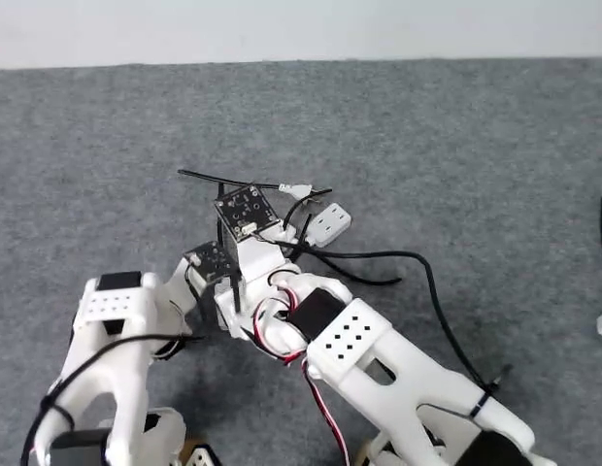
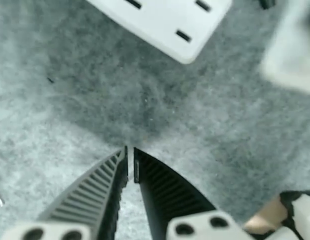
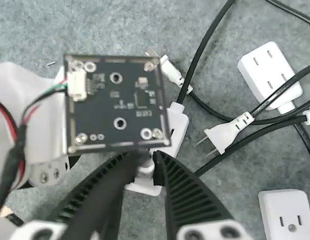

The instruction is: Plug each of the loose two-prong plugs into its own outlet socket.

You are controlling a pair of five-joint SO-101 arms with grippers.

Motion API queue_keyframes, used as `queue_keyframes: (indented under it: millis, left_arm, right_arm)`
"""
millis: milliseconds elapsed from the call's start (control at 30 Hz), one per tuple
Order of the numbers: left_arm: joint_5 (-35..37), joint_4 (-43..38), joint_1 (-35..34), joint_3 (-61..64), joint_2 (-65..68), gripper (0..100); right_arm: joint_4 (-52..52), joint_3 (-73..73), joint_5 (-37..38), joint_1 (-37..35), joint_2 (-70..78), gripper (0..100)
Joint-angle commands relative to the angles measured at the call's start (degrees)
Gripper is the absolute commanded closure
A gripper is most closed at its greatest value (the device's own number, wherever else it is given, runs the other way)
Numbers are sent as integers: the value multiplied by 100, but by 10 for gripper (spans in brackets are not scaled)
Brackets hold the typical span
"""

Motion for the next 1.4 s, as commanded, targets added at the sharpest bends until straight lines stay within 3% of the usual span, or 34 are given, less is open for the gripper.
queue_keyframes:
  millis: [0, 233, 500, 800, 1367]
  left_arm:
    - [-114, -114, 79, 13, -264, 989]
    - [-35, -220, -26, 4, -308, 988]
    - [1310, -695, -809, -312, -308, 988]
    - [1319, -695, -818, -312, -308, 988]
    - [1310, -703, -809, -303, -308, 988]
  right_arm:
    - [31, -167, 211, -84, -233, 991]
    - [-233, -123, 554, -57, -215, 991]
    - [-1727, 422, 721, 101, 110, 991]
    - [-2273, -220, 949, 505, 1490, 991]
    - [-2308, -484, 914, 488, 1587, 991]
